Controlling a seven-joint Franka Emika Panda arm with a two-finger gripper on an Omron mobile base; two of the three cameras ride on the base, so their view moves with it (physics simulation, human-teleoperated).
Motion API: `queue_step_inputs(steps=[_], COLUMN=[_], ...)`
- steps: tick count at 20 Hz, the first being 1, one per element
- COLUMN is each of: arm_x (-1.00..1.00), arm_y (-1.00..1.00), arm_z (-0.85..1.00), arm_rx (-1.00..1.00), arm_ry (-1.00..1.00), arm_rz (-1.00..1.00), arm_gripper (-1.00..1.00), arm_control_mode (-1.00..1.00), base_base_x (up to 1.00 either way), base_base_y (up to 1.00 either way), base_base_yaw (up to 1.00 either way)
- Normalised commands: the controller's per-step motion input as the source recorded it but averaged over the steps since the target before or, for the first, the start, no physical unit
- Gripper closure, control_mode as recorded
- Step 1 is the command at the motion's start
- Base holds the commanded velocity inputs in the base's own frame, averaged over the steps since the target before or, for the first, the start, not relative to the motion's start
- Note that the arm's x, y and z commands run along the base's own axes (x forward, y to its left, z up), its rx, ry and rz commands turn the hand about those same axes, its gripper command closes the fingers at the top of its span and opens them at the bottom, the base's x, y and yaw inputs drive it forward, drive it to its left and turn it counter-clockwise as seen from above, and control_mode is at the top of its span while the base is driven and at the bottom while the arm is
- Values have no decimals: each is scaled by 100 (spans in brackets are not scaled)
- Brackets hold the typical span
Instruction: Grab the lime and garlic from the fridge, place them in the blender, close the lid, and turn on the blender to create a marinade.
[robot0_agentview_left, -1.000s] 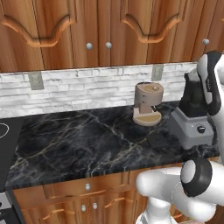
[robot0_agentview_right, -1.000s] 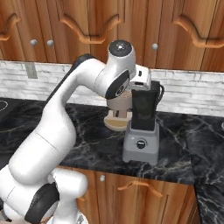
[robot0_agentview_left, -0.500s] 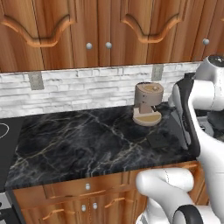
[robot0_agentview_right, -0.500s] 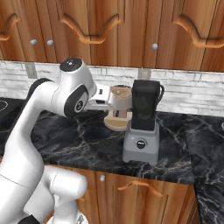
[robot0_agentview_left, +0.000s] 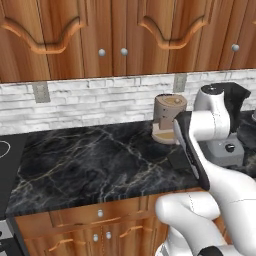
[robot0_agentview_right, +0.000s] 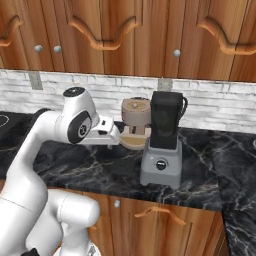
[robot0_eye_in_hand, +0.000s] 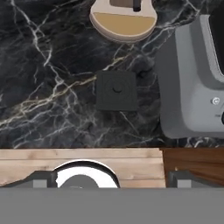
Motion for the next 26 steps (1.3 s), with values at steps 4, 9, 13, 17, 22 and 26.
queue_step_inputs(steps=[4, 9, 13, 17, 22, 26], arm_x=[46, 58, 39, 25, 31, 36], arm_y=[1, -2, -6, -23, -12, 0], arm_z=[-60, -50, -56, -35, -24, -29], arm_rx=[0, 0, 0, 5, 5, 0], arm_ry=[3, 1, 8, 8, 8, 6], arm_rz=[0, 0, 0, 0, 0, 0], arm_gripper=[-100, -100, -100, -100, -100, -100], arm_control_mode=[-100, -100, -100, -100, -100, -100], base_base_x=[0, 0, 0, 0, 0, 0], base_base_y=[0, 0, 0, 0, 0, 0], base_base_yaw=[0, 0, 0, 0, 0, 0])
